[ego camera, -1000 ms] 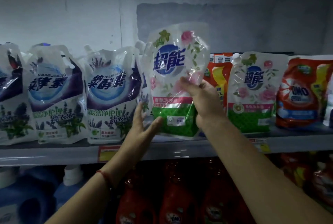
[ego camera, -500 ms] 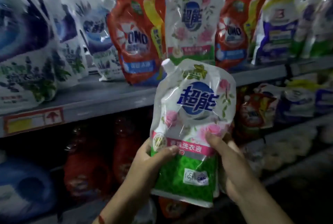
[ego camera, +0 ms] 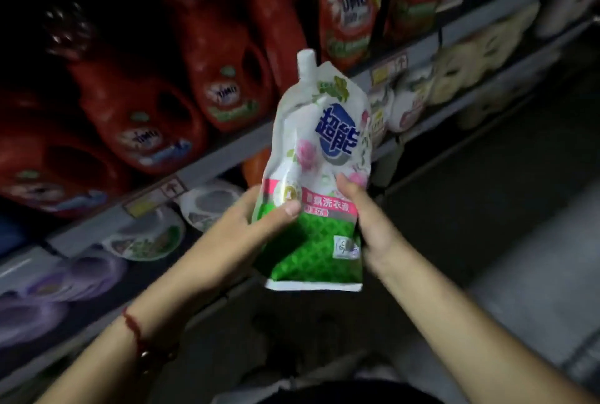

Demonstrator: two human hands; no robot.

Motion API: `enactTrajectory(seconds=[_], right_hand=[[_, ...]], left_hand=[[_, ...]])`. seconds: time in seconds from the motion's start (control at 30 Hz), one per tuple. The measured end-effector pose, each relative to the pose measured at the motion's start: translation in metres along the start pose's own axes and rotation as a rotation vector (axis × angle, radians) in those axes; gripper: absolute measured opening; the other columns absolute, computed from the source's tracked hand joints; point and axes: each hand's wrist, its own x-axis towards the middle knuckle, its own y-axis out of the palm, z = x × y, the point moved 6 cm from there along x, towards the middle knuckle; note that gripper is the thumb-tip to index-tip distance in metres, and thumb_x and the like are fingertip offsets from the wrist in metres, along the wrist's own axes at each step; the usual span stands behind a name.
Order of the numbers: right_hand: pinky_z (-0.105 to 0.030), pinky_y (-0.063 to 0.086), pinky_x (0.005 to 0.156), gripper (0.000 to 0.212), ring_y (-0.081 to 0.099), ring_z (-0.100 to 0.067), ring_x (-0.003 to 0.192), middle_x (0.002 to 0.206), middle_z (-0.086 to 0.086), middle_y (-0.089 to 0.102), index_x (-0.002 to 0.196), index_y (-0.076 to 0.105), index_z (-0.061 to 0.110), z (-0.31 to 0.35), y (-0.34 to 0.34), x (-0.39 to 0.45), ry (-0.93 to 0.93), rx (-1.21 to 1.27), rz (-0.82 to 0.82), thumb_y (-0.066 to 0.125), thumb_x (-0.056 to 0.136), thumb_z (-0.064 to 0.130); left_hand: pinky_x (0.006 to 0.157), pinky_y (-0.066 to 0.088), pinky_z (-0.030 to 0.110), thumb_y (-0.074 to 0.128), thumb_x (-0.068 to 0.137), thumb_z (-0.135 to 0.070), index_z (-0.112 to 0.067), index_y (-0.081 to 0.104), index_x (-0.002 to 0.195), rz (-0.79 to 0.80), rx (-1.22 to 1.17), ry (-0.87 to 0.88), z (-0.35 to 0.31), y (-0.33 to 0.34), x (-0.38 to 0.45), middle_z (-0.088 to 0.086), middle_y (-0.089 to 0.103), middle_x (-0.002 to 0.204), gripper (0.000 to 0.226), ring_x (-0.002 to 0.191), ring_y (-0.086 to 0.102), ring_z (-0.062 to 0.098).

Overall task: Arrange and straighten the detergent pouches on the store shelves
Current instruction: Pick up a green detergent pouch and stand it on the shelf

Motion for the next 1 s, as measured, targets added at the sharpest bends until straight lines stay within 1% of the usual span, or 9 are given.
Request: enactTrajectory(seconds=[0.17, 0.23, 0.27, 0.33, 0.4, 0.5, 0.63, 0.87, 1.0], right_hand=[[-0.041, 0.053, 0.094, 0.048, 0.071, -0.022, 0.100, 0.104, -0.005, 0.075, 0.111, 0.065, 0.016, -0.029, -0.011, -0.013, 0.006, -0.251, -0.065, 0.079, 0.065, 0.026], [-0.037, 0.056, 0.086, 0.035, 0.072, -0.020, 0.095, 0.101, -0.003, 0.076, 0.107, 0.066, 0.017, -0.037, -0.005, -0.018, 0.024, -0.367, -0.024, 0.077, 0.074, 0.016], [-0.039, 0.055, 0.088, 0.031, 0.072, -0.021, 0.096, 0.102, -0.003, 0.076, 0.107, 0.067, 0.018, -0.039, -0.001, -0.019, 0.025, -0.426, -0.010, 0.077, 0.078, 0.014], [-0.045, 0.053, 0.094, 0.027, 0.072, -0.020, 0.098, 0.103, -0.002, 0.076, 0.104, 0.069, 0.021, -0.045, 0.004, -0.023, 0.015, -0.548, -0.011, 0.079, 0.079, 0.017], [-0.047, 0.053, 0.094, 0.035, 0.072, -0.016, 0.096, 0.101, 0.003, 0.076, 0.105, 0.066, 0.025, -0.049, 0.013, -0.030, 0.006, -0.678, -0.006, 0.082, 0.074, 0.024], [-0.039, 0.055, 0.091, 0.050, 0.070, -0.008, 0.097, 0.104, 0.007, 0.074, 0.113, 0.061, 0.026, -0.059, 0.026, -0.042, 0.021, -0.758, 0.051, 0.084, 0.069, 0.025], [-0.030, 0.056, 0.089, 0.052, 0.068, 0.000, 0.098, 0.108, 0.012, 0.072, 0.118, 0.058, 0.030, -0.066, 0.047, -0.062, -0.007, -0.849, 0.148, 0.082, 0.075, 0.016], [-0.032, 0.053, 0.094, 0.073, 0.060, 0.006, 0.111, 0.125, 0.024, 0.061, 0.137, 0.038, 0.051, -0.068, 0.093, -0.089, -0.164, -1.029, 0.292, 0.076, 0.077, 0.031], [-0.030, 0.052, 0.093, 0.073, 0.061, 0.006, 0.110, 0.123, 0.023, 0.063, 0.139, 0.039, 0.048, -0.078, 0.111, -0.106, -0.207, -0.986, 0.289, 0.075, 0.082, 0.021]], left_hand=[[0.098, 0.049, 0.026, 0.061, 0.094, -0.044, -0.013, 0.058, 0.131, -0.010, -0.071, -0.167, 0.093, -0.018, -0.005, 0.008, 0.064, 0.134, 0.048, 0.122, 0.062, 0.015], [0.098, 0.044, 0.023, 0.037, 0.106, -0.022, 0.005, 0.041, 0.142, -0.209, -0.161, -0.166, 0.126, -0.039, -0.017, 0.027, 0.056, 0.138, 0.045, 0.113, 0.066, 0.010], [0.086, 0.047, 0.015, 0.032, 0.106, -0.025, 0.005, 0.037, 0.143, -0.253, -0.273, -0.196, 0.143, -0.039, -0.012, 0.025, 0.065, 0.125, 0.048, 0.102, 0.069, 0.006], [0.069, 0.053, 0.013, 0.042, 0.080, -0.076, -0.003, 0.047, 0.133, -0.249, -0.377, -0.211, 0.142, -0.026, -0.020, -0.001, 0.076, 0.082, 0.090, 0.067, 0.069, -0.007], [0.082, 0.057, 0.031, 0.050, 0.048, -0.098, -0.005, 0.065, 0.121, -0.276, -0.537, -0.312, 0.141, -0.026, -0.032, -0.002, 0.074, 0.071, 0.118, 0.054, 0.068, -0.002], [0.086, 0.058, 0.050, 0.049, 0.092, -0.057, -0.007, 0.079, 0.104, -0.292, -0.838, -0.549, 0.149, -0.003, -0.043, 0.021, 0.072, 0.113, 0.060, 0.094, 0.074, 0.032], [0.105, 0.044, 0.055, 0.050, 0.089, -0.058, -0.009, 0.074, 0.115, -0.280, -1.011, -0.476, 0.168, -0.002, -0.060, 0.022, 0.065, 0.128, 0.060, 0.113, 0.066, 0.038], [0.093, 0.054, 0.054, 0.052, 0.087, -0.058, -0.012, 0.074, 0.118, -0.277, -1.128, -0.344, 0.164, -0.014, -0.087, 0.020, 0.064, 0.130, 0.059, 0.111, 0.067, 0.035], [0.098, 0.051, 0.054, 0.049, 0.089, -0.057, -0.013, 0.073, 0.119, -0.297, -1.052, -0.278, 0.153, -0.035, -0.106, 0.020, 0.064, 0.130, 0.058, 0.116, 0.065, 0.035]])
